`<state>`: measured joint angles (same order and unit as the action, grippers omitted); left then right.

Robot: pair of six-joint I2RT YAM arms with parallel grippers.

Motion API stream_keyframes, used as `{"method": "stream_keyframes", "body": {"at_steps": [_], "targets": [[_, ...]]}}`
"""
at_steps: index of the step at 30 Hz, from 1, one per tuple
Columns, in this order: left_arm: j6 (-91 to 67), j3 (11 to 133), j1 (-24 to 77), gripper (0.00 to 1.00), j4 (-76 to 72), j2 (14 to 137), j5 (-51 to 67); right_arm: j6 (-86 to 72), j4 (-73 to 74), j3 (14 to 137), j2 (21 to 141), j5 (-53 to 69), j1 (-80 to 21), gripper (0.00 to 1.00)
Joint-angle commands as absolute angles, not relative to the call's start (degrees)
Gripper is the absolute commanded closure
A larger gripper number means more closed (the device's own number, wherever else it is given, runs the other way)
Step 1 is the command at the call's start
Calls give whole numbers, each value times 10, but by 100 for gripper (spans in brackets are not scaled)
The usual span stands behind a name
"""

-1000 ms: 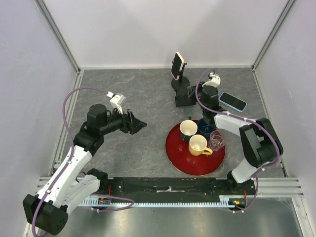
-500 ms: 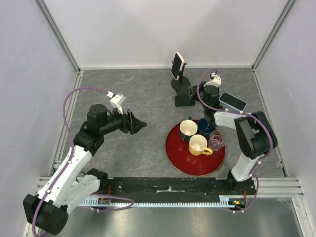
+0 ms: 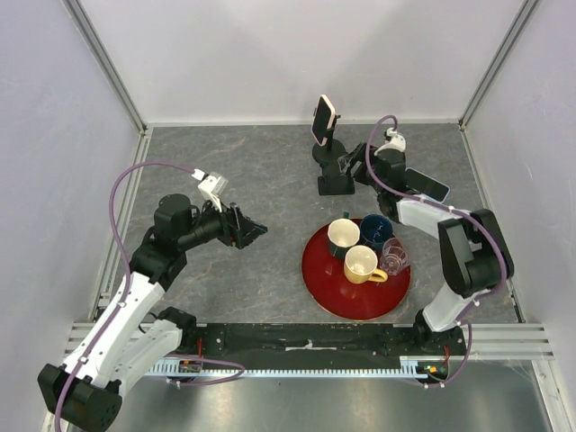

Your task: Place the phone on the phone stand

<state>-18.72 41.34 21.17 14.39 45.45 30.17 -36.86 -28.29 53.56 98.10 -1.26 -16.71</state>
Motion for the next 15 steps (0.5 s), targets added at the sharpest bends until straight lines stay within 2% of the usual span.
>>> {"method": "stream_keyframes", "body": {"at_steps": [1,5,11,15], "targets": [[-164,411,228,22,134,432,306,-321,-174,567,889,-21,-124,15],[-166,410,249,22,133,411,307,-297,-99,572,843,-39,-50,2],[-169,405,282,21,131,382,308,-294,-24,624,894,23,95,2],[-170,403,309,21,132,367,301,-260,44,696,984,10,134,2]]}}
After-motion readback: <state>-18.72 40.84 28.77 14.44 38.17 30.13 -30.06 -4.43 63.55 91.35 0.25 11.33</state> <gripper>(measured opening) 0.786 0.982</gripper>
